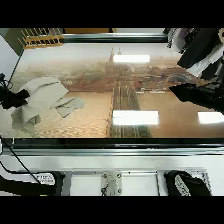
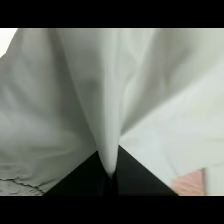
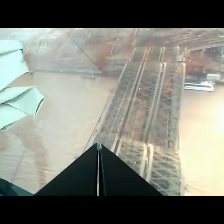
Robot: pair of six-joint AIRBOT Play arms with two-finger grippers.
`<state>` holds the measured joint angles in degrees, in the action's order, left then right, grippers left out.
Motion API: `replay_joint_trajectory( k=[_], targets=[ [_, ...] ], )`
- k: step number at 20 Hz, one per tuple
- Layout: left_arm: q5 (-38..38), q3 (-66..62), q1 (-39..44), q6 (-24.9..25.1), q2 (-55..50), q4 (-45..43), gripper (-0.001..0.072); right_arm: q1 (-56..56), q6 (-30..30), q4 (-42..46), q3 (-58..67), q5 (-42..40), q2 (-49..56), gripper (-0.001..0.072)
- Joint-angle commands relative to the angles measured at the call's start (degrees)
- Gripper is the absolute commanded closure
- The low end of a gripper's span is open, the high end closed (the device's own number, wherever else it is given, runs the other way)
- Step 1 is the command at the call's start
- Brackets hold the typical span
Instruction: Fold the clothes and pants, and hang the long-sleeved shirts on hangers.
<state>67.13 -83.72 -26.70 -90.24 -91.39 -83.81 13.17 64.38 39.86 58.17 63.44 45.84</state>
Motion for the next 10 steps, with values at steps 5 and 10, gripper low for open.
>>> replay_joint_trajectory(
  k=[5, 10],
  targets=[
    [0.4, -0.1, 22.3, 9.0, 18.4, 18.5, 0.0699, 0.0, 0.0, 0.0, 0.0, 0.0, 0.0, 0.0698],
    [-8.2, -0.1, 44.0, 9.0, 30.5, 20.8, 0.07, 0.0, 0.1, -3.7, 0.0, -0.4, 0.0, 0.0698]
  ],
)
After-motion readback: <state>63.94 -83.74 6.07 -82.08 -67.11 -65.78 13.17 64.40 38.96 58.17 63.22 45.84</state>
